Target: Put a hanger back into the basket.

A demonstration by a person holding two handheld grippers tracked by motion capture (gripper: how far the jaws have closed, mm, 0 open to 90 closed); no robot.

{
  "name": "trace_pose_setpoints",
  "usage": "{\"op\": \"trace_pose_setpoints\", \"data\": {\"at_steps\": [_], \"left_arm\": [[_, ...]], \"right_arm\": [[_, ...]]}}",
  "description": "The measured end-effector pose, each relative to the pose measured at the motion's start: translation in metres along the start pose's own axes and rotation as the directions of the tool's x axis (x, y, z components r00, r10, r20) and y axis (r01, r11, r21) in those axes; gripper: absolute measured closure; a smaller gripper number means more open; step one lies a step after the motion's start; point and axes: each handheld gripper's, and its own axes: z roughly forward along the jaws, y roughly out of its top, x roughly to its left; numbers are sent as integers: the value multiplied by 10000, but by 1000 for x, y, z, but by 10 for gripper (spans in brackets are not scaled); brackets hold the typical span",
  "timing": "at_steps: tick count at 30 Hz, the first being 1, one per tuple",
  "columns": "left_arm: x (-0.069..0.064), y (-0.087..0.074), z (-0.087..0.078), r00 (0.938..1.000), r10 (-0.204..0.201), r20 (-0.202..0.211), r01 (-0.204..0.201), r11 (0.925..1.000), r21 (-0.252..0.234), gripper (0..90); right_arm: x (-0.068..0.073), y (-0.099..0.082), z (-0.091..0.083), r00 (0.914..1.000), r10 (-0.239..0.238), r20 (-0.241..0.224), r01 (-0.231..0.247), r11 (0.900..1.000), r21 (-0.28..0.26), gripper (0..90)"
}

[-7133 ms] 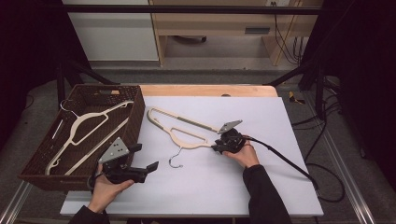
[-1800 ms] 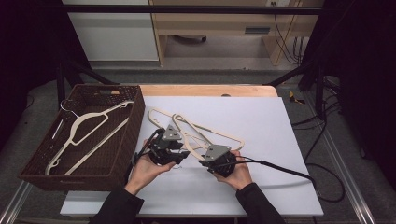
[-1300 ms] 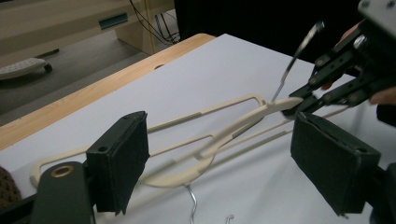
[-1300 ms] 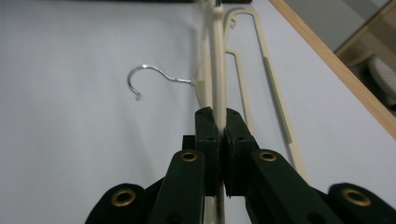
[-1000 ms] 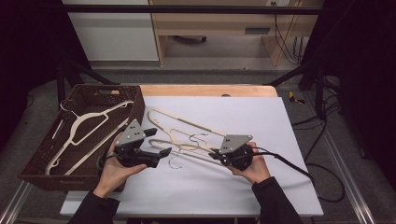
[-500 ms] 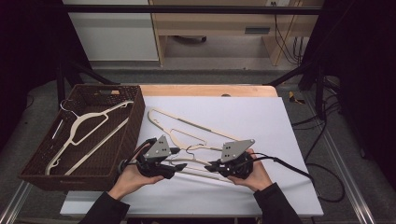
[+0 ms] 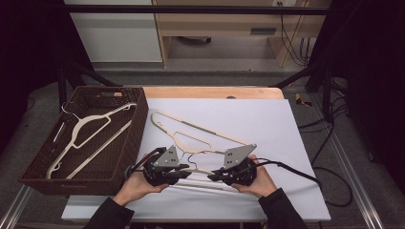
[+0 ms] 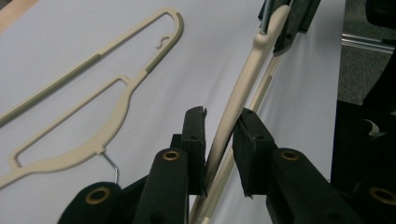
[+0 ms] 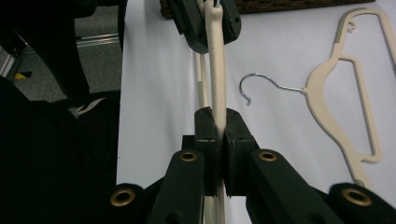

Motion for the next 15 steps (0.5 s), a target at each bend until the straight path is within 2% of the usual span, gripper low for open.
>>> {"op": "trace_pose_setpoints", "data": {"at_steps": [3,5,6,7,9,12,13,15], "left_arm": [[-3,1,-2,9998,-8,192,6,10000,96,777],[-6,2,-4,9988,-8,492,1,9999,147,818],[-6,2,-4,9988,-8,492,1,9999,147,830],[-8,2,-3,9978,-270,610,274,9996,-55,837],[-10,4,-5,9961,-389,792,402,9991,-151,853],[-16,6,-8,9966,-484,669,502,9984,-254,858],[-16,7,-9,9960,-600,662,622,9976,-313,859],[-17,8,-12,9971,-655,391,667,9973,-306,860]], "right_arm": [[0,0,-1,9999,88,140,-88,10000,20,839],[-1,0,-3,9987,146,479,-144,9999,-44,797],[-1,0,-3,9987,146,479,-144,9999,-44,797],[-1,0,-4,9975,224,669,-212,9996,-188,766],[-1,1,-5,9965,244,804,-219,9993,-315,729],[-1,1,-6,9946,322,984,-271,9983,-519,699],[-1,2,-7,9946,394,964,-339,9978,-578,673],[-1,2,-8,9927,513,1092,-428,9959,-791,584]]}}
